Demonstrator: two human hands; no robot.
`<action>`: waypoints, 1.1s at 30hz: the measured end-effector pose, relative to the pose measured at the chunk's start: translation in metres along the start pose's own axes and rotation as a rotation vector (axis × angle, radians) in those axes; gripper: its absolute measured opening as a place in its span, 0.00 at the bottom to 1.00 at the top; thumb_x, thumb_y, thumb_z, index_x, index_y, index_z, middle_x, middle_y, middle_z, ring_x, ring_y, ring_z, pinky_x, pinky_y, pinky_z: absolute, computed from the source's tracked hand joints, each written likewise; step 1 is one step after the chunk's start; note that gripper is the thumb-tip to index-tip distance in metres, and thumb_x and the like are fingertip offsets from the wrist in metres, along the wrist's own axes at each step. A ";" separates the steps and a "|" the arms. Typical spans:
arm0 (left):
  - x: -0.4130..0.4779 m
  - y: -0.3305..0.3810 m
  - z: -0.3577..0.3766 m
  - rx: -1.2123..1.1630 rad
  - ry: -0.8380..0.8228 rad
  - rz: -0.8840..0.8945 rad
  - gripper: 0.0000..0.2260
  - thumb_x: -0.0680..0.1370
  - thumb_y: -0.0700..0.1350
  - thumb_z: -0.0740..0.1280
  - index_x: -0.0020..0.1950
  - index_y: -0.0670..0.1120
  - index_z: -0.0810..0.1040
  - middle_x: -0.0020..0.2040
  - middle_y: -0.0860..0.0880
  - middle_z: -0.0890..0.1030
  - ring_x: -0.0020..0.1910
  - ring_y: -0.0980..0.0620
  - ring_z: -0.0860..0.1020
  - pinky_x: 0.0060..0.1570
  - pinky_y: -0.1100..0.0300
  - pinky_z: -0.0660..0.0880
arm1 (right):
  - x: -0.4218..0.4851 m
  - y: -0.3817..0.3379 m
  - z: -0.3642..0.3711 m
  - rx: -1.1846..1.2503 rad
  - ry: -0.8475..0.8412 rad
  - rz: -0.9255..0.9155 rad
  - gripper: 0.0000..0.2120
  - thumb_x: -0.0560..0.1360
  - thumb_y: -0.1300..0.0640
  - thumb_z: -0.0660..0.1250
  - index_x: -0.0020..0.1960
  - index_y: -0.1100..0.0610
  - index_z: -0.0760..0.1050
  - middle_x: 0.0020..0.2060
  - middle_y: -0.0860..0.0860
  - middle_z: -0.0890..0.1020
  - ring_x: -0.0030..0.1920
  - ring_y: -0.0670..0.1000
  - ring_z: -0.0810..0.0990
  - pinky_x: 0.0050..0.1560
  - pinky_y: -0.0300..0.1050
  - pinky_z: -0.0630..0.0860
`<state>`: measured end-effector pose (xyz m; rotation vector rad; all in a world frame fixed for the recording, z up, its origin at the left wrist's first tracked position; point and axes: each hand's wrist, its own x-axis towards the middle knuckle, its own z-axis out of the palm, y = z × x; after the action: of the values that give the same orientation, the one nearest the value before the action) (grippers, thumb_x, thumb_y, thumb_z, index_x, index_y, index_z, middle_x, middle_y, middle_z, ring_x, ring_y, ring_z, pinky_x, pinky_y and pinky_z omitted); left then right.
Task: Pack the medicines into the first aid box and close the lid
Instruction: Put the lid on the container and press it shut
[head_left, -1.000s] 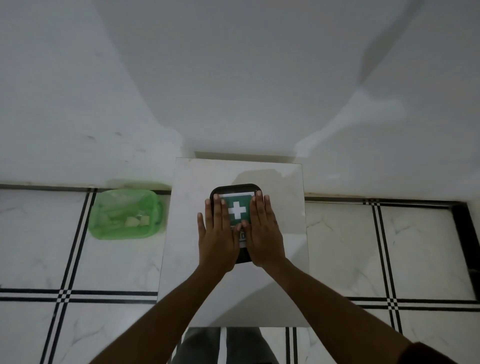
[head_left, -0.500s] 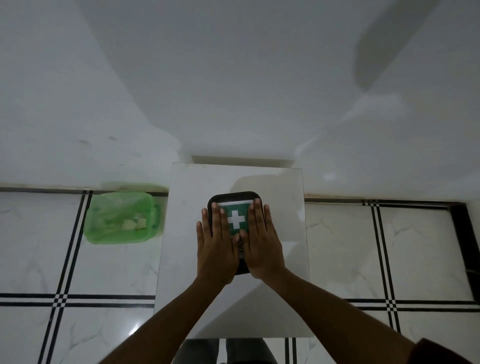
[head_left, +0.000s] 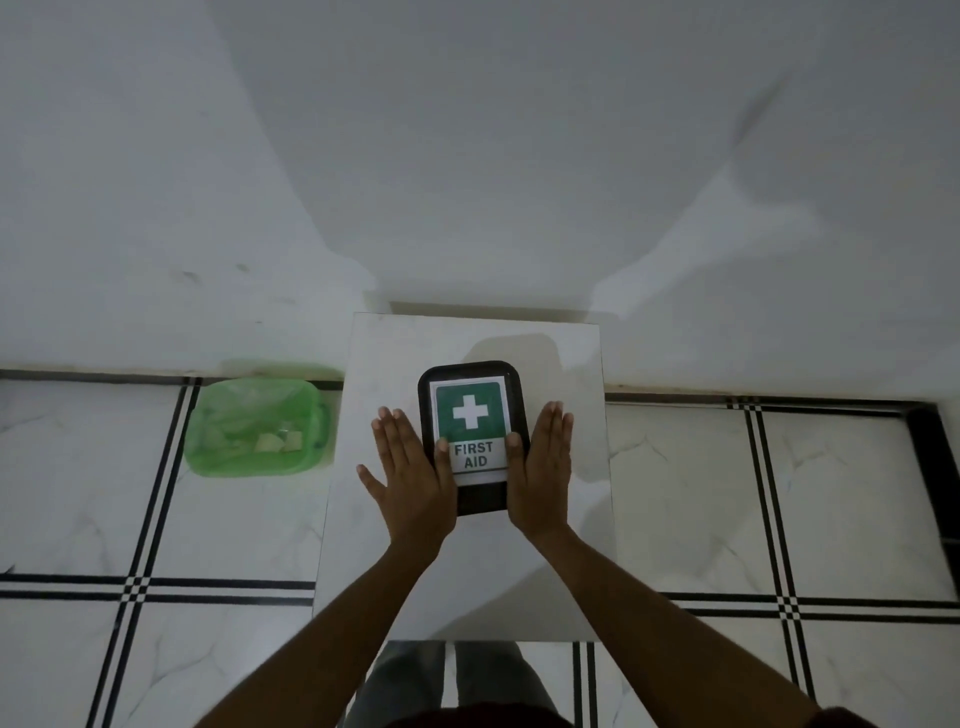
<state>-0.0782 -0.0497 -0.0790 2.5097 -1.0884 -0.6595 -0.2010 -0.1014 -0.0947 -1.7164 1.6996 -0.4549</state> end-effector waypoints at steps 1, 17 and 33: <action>-0.001 -0.001 0.002 -0.047 -0.017 -0.027 0.31 0.79 0.60 0.41 0.78 0.46 0.43 0.80 0.48 0.47 0.78 0.51 0.43 0.74 0.38 0.45 | -0.001 0.000 0.001 0.034 -0.015 0.043 0.36 0.75 0.33 0.36 0.76 0.52 0.37 0.78 0.48 0.43 0.77 0.47 0.38 0.77 0.54 0.44; 0.003 -0.005 0.005 -0.412 -0.129 -0.032 0.20 0.81 0.59 0.47 0.63 0.49 0.68 0.48 0.51 0.81 0.41 0.56 0.81 0.37 0.58 0.82 | 0.004 0.000 0.000 0.286 -0.179 0.170 0.21 0.79 0.41 0.47 0.57 0.52 0.70 0.46 0.50 0.81 0.43 0.49 0.83 0.42 0.44 0.83; 0.058 0.031 -0.016 -0.459 0.031 -0.178 0.21 0.82 0.54 0.48 0.45 0.39 0.70 0.35 0.49 0.74 0.36 0.48 0.74 0.37 0.57 0.68 | 0.053 -0.027 -0.005 0.267 0.000 0.130 0.14 0.82 0.52 0.51 0.42 0.59 0.65 0.34 0.53 0.75 0.35 0.50 0.77 0.36 0.39 0.75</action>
<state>-0.0528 -0.1119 -0.0672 2.2178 -0.6175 -0.8097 -0.1791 -0.1563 -0.0842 -1.4062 1.6559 -0.5926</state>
